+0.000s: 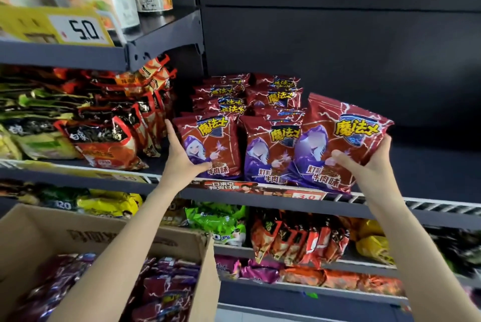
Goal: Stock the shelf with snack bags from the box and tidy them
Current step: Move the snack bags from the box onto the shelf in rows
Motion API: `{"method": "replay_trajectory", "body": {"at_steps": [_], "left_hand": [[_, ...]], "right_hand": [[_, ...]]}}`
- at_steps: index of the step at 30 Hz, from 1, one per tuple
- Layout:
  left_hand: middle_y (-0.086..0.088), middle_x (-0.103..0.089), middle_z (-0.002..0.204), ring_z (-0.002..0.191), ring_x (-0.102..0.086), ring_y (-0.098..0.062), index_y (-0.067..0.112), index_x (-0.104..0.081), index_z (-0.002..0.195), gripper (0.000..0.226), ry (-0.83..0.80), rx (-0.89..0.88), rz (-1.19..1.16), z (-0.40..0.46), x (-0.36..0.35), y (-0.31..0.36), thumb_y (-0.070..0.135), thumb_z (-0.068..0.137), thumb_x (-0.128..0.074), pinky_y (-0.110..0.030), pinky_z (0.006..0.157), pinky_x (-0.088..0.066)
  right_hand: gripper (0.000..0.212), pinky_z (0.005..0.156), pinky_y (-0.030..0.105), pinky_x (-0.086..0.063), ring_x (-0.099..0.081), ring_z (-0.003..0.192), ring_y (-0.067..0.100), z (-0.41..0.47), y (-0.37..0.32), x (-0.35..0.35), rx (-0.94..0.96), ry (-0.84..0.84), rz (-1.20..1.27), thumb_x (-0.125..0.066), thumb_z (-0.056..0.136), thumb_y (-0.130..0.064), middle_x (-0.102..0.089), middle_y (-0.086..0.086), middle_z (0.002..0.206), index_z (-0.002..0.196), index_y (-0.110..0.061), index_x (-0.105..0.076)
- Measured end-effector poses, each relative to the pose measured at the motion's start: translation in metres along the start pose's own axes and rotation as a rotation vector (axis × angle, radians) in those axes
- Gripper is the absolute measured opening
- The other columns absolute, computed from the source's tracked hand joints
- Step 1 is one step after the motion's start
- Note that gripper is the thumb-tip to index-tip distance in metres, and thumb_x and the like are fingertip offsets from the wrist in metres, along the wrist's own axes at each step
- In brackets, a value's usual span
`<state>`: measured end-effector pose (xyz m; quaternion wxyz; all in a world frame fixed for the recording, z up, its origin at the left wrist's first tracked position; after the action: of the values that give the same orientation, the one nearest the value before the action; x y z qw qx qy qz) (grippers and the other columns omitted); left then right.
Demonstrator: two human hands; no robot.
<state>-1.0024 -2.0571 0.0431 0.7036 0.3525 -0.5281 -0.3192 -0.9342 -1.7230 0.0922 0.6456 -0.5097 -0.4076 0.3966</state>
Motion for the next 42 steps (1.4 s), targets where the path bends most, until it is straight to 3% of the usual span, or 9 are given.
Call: {"method": "replay_trajectory", "body": {"at_steps": [3,7,12,19,23,26,34,39,42], "left_hand": [[0.0,0.004,0.158,0.144,-0.003,-0.014,0.024,0.013,0.148,0.123,0.175,-0.054,-0.051,-0.01,-0.004,0.01,0.021,0.07,-0.082,-0.031,0.112,-0.009],[-0.015,-0.019,0.15,0.138,-0.017,-0.028,0.018,-0.019,0.145,0.093,0.373,-0.336,0.273,-0.03,-0.017,0.028,0.029,0.073,-0.078,-0.04,0.111,-0.018],[-0.004,-0.043,0.137,0.128,-0.036,-0.02,0.018,-0.045,0.132,0.055,0.212,-0.667,0.346,-0.044,-0.056,0.079,0.039,0.083,-0.06,-0.037,0.109,-0.027],[0.001,-0.032,0.151,0.141,-0.021,-0.016,0.025,-0.033,0.143,0.082,0.039,-0.625,0.73,-0.015,-0.09,0.125,0.077,0.08,-0.028,-0.048,0.115,0.0],[0.005,-0.039,0.146,0.137,-0.031,-0.014,0.029,-0.038,0.14,0.072,0.049,-0.548,0.771,-0.01,-0.1,0.125,0.071,0.086,-0.018,-0.051,0.116,-0.003],[0.006,-0.045,0.142,0.133,-0.037,-0.014,0.029,-0.042,0.137,0.063,0.06,-0.518,0.769,-0.011,-0.106,0.118,0.065,0.09,-0.022,-0.051,0.116,-0.01],[0.004,-0.045,0.142,0.134,-0.036,-0.015,0.027,-0.041,0.138,0.058,0.081,-0.526,0.765,-0.013,-0.112,0.111,0.059,0.092,-0.029,-0.051,0.115,-0.012],[-0.002,-0.051,0.136,0.131,-0.04,-0.019,0.016,-0.051,0.131,0.047,0.211,-0.704,0.546,-0.022,-0.104,0.117,0.043,0.093,-0.045,-0.048,0.114,-0.02],[-0.004,-0.067,0.108,0.106,-0.059,-0.022,0.008,-0.064,0.111,0.029,0.387,-0.871,0.41,-0.043,-0.086,0.116,0.025,0.091,-0.052,-0.042,0.096,-0.041]], "right_hand": [[0.067,0.092,0.045,-0.051,-0.063,0.103,0.013,0.01,-0.006,0.009,0.01,0.012,0.021,-0.071,0.081,-0.014,-0.06,-0.006,0.113,0.132,-0.024,-0.029],[0.057,0.084,0.038,-0.051,-0.064,0.097,0.009,0.033,-0.015,0.022,0.06,-0.002,0.043,-0.068,0.084,-0.011,-0.06,-0.011,0.106,0.122,-0.028,-0.03],[0.047,0.081,0.032,-0.052,-0.065,0.096,0.009,0.075,-0.007,0.032,0.057,0.025,0.129,-0.065,0.086,-0.01,-0.062,-0.009,0.109,0.119,-0.027,-0.037],[0.042,0.084,0.033,-0.051,-0.063,0.096,0.018,0.178,0.024,0.035,0.02,0.001,-0.016,-0.054,0.087,-0.013,-0.063,-0.005,0.106,0.125,-0.021,-0.04],[0.044,0.068,0.018,-0.054,-0.062,0.082,0.004,0.222,0.044,0.007,-0.065,-0.151,0.025,-0.051,0.09,-0.002,-0.061,-0.003,0.107,0.129,-0.019,-0.038],[0.045,0.092,0.033,-0.051,-0.061,0.104,0.017,0.247,0.065,-0.004,-0.081,-0.181,-0.046,-0.057,0.088,-0.006,-0.061,0.001,0.117,0.128,-0.02,-0.043],[0.078,0.105,0.041,-0.031,-0.036,0.129,0.038,0.236,0.073,-0.003,0.005,0.066,-0.393,-0.069,0.084,-0.025,-0.035,0.022,0.14,0.142,-0.002,-0.023],[0.057,0.098,0.026,-0.035,-0.045,0.121,0.025,0.149,0.04,0.013,0.326,0.065,-0.213,-0.067,0.084,-0.015,-0.045,0.009,0.13,0.134,-0.012,-0.04],[0.034,0.096,0.027,-0.044,-0.053,0.111,0.009,0.079,0.01,0.008,0.446,-0.065,-0.112,-0.06,0.09,-0.014,-0.056,-0.004,0.118,0.122,-0.02,-0.049]]}}
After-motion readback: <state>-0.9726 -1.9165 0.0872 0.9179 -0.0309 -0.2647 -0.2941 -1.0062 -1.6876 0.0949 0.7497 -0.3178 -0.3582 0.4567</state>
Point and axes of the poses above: each hand's wrist, its own z-axis towards the middle knuckle, its own x-axis out of the back of the hand, y = z × x, the point moved 1 cm from there along z, towards the middle knuckle
